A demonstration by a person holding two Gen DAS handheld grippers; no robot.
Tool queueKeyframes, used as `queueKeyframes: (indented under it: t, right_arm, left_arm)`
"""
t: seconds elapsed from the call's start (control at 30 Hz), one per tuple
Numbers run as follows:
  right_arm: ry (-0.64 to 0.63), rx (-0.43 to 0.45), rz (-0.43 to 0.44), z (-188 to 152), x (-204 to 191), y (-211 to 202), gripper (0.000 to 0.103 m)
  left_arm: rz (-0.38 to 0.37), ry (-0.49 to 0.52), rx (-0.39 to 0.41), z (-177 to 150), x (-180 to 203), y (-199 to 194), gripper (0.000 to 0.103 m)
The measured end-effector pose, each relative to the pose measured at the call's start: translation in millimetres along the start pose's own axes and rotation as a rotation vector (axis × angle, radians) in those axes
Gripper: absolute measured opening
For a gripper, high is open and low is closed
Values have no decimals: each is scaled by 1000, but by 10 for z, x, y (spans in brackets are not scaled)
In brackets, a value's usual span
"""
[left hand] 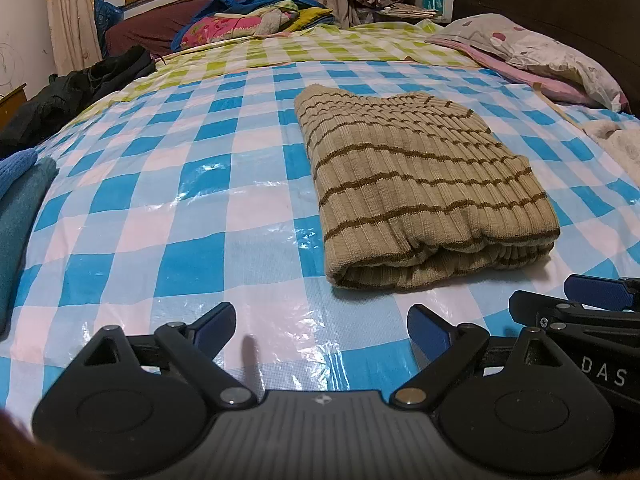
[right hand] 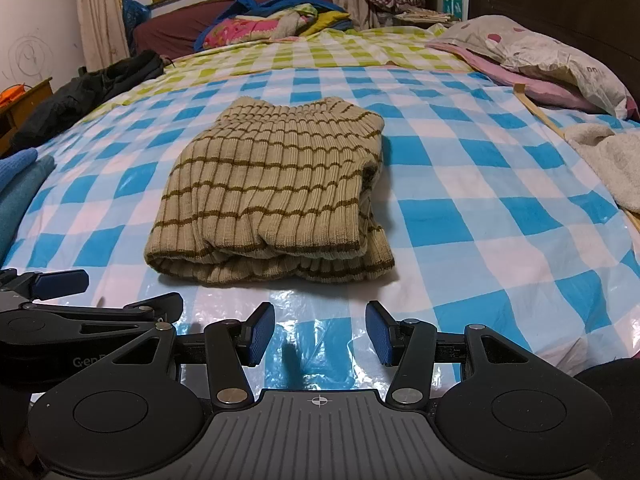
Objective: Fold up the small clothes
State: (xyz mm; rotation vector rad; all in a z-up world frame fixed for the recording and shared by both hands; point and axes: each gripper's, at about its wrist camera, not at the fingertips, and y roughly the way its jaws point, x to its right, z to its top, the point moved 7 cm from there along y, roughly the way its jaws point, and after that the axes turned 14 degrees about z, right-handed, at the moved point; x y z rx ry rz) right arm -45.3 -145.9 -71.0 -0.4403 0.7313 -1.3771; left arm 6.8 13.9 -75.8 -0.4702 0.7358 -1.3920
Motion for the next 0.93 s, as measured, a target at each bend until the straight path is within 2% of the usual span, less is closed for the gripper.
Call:
queueKeyframes:
  t: [0.93]
  right_arm:
    - [2,-2,-1,3,-11,14,50]
  left_arm:
    - [0,-12,-8,9,-12,18,96]
